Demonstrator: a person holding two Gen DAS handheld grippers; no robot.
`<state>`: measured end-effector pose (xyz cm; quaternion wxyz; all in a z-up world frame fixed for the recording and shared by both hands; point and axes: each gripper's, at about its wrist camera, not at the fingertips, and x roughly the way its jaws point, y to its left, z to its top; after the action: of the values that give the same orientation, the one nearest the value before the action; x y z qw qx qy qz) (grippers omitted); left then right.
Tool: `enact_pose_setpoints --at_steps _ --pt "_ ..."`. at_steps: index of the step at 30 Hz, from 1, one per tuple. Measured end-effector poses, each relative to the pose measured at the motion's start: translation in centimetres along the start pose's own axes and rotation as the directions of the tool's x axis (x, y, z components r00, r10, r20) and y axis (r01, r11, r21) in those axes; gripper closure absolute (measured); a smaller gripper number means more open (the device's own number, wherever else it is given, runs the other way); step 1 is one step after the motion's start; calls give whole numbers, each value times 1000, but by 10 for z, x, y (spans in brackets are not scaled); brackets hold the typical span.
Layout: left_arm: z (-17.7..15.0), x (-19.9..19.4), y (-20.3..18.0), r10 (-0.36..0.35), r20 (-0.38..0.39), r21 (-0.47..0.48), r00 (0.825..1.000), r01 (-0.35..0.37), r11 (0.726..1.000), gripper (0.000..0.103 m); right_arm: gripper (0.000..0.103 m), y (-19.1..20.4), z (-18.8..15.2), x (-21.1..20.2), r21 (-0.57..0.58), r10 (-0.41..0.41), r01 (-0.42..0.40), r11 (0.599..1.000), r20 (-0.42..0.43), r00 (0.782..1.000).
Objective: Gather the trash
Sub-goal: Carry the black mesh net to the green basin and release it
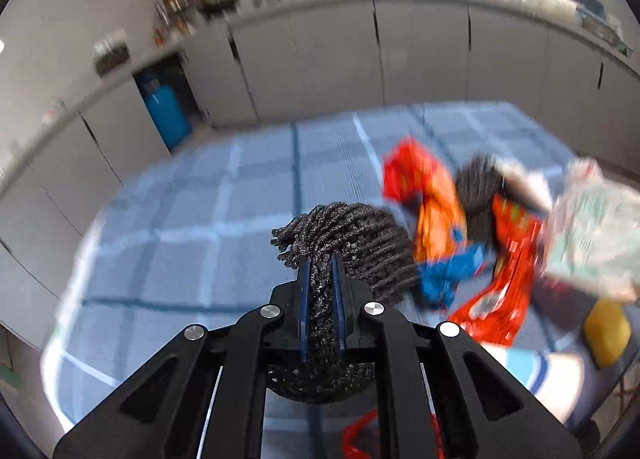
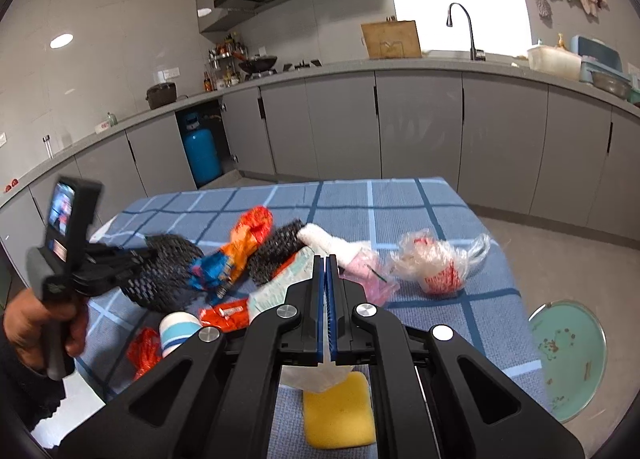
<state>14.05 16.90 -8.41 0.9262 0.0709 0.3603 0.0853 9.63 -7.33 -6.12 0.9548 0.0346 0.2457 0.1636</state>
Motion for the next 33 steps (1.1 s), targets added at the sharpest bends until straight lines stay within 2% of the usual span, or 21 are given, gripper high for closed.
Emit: enact_pose_setpoints --at_steps 3,5,12,19,24,33 --pt "20 -39 -8 25 108 11 994 -26 1000 92 100 -4 11 -15 9 -1 0 1000 47 999" --pt "32 -59 -18 8 164 23 986 -12 1000 92 100 -11 17 -27 17 -10 9 1000 77 997" --pt "71 -78 -83 -115 234 102 965 94 990 91 100 -53 31 -63 68 -103 94 993 154 983" --pt "92 -78 -173 -277 232 199 933 233 952 91 100 -112 27 -88 143 -241 219 965 164 957" --pt "94 -81 -245 -382 213 282 899 318 905 91 100 -156 14 -94 200 -334 303 932 141 932" --pt "86 -66 -349 -502 128 381 855 425 821 91 99 -230 -21 -91 277 -446 414 867 59 893"
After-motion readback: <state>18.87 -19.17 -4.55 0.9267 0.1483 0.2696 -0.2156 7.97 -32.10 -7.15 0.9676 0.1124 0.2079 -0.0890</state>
